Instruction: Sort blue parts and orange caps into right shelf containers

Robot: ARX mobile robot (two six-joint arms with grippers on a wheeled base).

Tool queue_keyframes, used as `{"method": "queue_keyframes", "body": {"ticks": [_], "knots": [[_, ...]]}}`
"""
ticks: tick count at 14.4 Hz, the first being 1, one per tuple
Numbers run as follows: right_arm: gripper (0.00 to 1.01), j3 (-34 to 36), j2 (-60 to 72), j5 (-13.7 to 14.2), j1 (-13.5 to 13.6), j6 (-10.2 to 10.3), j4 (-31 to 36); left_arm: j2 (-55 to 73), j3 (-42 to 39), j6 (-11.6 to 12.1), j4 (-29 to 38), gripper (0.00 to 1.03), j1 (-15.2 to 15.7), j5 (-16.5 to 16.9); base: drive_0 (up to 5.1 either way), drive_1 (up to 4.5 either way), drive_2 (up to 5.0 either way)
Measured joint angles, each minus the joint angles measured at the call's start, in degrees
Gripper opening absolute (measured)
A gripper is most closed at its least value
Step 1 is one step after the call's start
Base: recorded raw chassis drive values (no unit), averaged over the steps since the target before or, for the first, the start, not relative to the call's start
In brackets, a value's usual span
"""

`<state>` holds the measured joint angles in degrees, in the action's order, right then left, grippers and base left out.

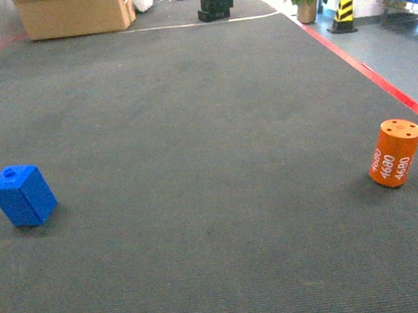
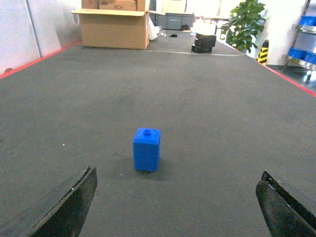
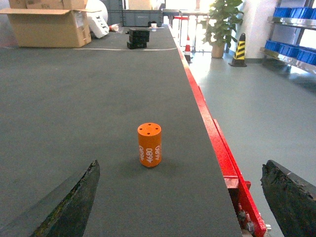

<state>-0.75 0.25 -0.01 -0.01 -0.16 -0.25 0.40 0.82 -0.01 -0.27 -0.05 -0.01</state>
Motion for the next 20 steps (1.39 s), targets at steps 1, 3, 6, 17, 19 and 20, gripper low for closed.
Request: {"method": "queue_keyframes", "body": {"ticks": [1, 3, 6, 17, 19, 20], "knots": [[0.98, 0.0, 0.0, 0.0, 0.0, 0.0, 0.0, 0.0, 0.0, 0.0, 0.0, 0.98, 0.0, 0.0, 0.0, 0.00, 0.0], [0.98, 0.0, 0.0, 0.0, 0.0, 0.0, 0.0, 0.0, 0.0, 0.0, 0.0, 0.98, 0.0, 0.0, 0.0, 0.00, 0.0], [0.98, 0.0, 0.0, 0.0, 0.0, 0.0, 0.0, 0.0, 0.0, 0.0, 0.0, 0.98, 0.0, 0.0, 0.0, 0.00, 0.0], [0.98, -24.1, 77.2, 2.5, -1.9, -0.4, 40.6, 0.0, 0.0, 0.0, 0.0, 0.98, 0.0, 0.0, 0.0, 0.00, 0.0], [0.98, -33.1, 89.8, 1.7, -1.1, 1.1, 37.4, 0.0, 0.0, 0.0, 0.0, 0.98, 0.0, 0.0, 0.0, 0.00, 0.0], [0.98, -37.0, 94.2, 1.7, -0.3, 1.4, 36.6, 0.0, 0.0, 0.0, 0.0, 0.98, 0.0, 0.0, 0.0, 0.00, 0.0]]}}
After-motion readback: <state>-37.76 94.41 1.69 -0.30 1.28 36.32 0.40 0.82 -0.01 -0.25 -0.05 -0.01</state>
